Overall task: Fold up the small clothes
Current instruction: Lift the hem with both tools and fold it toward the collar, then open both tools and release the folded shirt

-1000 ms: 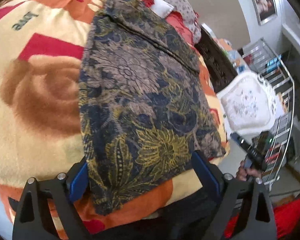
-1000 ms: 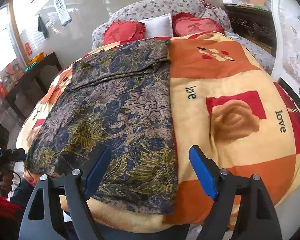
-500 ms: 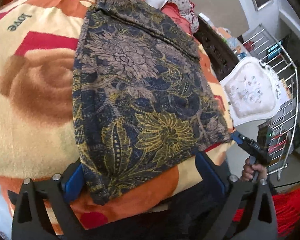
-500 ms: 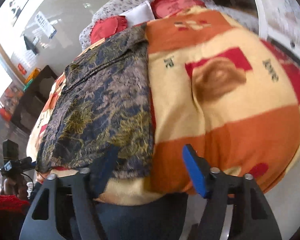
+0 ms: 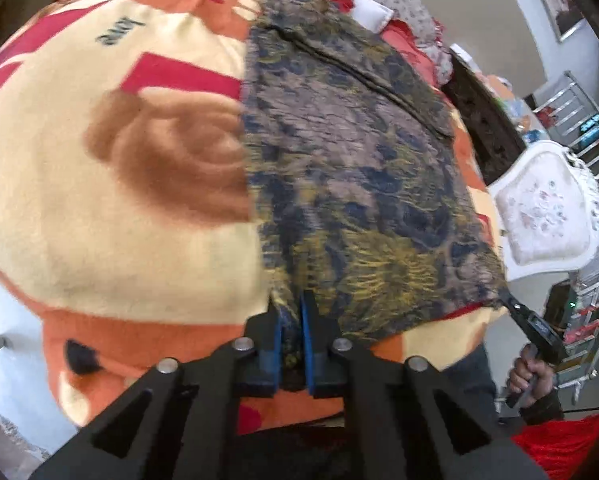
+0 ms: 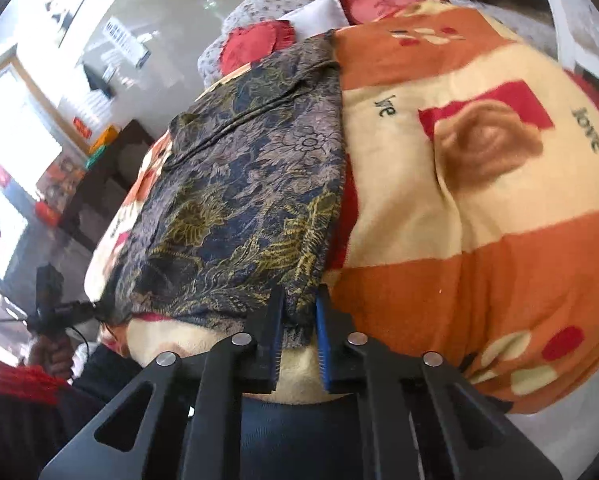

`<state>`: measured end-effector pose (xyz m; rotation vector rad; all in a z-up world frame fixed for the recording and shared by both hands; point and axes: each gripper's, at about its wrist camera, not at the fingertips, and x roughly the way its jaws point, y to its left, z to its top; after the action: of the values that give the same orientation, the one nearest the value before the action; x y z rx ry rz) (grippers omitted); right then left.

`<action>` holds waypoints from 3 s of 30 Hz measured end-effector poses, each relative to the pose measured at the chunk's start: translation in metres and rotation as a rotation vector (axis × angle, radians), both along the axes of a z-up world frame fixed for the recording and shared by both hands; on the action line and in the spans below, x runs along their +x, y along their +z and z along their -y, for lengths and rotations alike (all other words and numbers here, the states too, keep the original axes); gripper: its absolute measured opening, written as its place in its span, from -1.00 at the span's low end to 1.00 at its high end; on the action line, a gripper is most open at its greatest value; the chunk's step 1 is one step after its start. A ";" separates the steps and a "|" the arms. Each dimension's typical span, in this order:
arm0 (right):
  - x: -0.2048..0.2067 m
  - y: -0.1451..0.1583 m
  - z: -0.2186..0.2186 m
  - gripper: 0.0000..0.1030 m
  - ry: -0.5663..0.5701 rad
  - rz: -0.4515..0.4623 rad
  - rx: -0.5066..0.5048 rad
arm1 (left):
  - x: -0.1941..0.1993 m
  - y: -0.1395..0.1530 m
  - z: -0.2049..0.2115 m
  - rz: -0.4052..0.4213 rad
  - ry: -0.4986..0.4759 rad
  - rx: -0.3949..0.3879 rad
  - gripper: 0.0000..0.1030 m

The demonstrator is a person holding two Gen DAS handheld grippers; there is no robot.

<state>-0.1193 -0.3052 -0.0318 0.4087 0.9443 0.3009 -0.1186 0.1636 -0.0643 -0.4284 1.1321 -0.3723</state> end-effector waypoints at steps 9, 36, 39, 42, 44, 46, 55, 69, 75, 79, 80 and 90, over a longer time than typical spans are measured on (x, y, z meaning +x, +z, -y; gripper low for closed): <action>-0.005 0.034 -0.002 -0.64 0.017 0.096 0.025 | 0.000 0.003 -0.003 0.025 0.033 0.007 -0.92; -0.043 0.168 0.033 -0.67 0.240 0.287 0.225 | -0.037 0.130 -0.093 0.335 0.107 -0.386 -0.92; -0.002 0.136 0.033 -0.67 0.171 0.245 0.247 | 0.018 0.114 -0.086 0.304 0.188 -0.329 -0.92; 0.046 0.106 0.036 -0.67 0.063 0.218 0.265 | 0.066 0.105 -0.079 0.315 0.234 -0.311 -0.92; 0.081 0.093 0.040 -0.67 0.000 0.211 0.270 | 0.106 0.097 -0.070 0.321 0.250 -0.291 -0.92; 0.112 0.086 0.041 -0.67 -0.034 0.213 0.282 | 0.136 0.090 -0.065 0.316 0.261 -0.275 -0.92; 0.256 0.051 0.044 -0.67 -0.157 0.118 0.273 | 0.268 0.049 -0.056 0.235 0.344 -0.185 -0.91; 0.265 0.062 0.034 -0.44 -0.186 0.113 0.169 | 0.251 0.067 -0.048 0.254 0.353 0.006 0.22; 0.272 0.054 -0.065 -0.44 0.088 0.033 -0.127 | 0.254 0.028 0.078 0.121 0.006 0.259 -0.63; 0.318 0.003 -0.109 -0.44 0.145 -0.204 -0.296 | 0.300 0.007 0.091 0.033 0.028 0.354 -0.63; 0.330 -0.006 -0.110 -0.44 0.131 -0.242 -0.291 | 0.315 0.011 0.088 0.029 0.046 0.361 -0.63; 0.349 0.056 -0.065 -0.43 -0.035 0.089 -0.129 | 0.312 0.072 0.016 0.219 0.258 0.319 0.18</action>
<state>0.2300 -0.2403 0.0245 0.2911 0.8636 0.2230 0.1933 0.1480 0.0081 -0.2409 0.8895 -0.0090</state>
